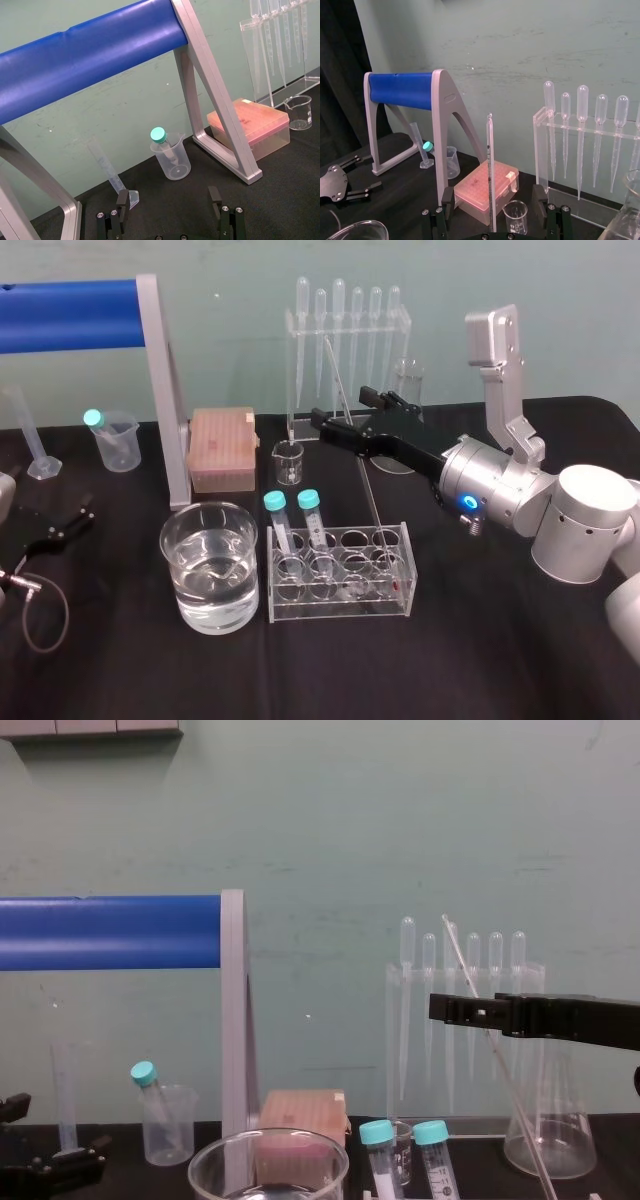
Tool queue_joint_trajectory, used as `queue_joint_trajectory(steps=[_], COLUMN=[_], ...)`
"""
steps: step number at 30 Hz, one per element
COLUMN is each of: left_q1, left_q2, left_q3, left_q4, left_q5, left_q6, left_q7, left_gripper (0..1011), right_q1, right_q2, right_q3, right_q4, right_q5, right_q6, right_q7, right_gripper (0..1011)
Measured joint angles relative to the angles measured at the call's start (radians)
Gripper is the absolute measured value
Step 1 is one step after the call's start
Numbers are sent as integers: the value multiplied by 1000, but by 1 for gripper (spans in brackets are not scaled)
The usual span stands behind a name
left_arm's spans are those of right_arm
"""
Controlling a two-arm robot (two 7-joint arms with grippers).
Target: Hold the thermometer with one hand and immerse one end into the beaker, then reinsert it into the test tube rack.
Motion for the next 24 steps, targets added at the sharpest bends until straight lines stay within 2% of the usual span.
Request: queue_joint_trajectory(steps=[6, 11, 18, 19, 22, 24], left_q1=[0, 0, 0, 0, 0, 0], left_q2=[0, 0, 0, 0, 0, 0], left_q3=[0, 0, 0, 0, 0, 0], left_q4=[0, 0, 0, 0, 0, 0], left_q5=[0, 0, 0, 0, 0, 0], left_q6=[0, 0, 0, 0, 0, 0], left_q7=[0, 0, 0, 0, 0, 0], left_gripper=[1008, 1008, 1008, 1008, 1008, 1008], right_q1=[0, -1, -1, -1, -1, -1], right_q2=[0, 1, 1, 1, 1, 1], right_q3=[0, 0, 0, 0, 0, 0], right_q4=[0, -1, -2, -2, -2, -2], right_q5=[0, 0, 1, 1, 1, 1], right_q6=[0, 0, 0, 0, 0, 1], right_q7=[0, 0, 0, 0, 0, 0], right_gripper=[1003, 928, 734, 682, 625, 537])
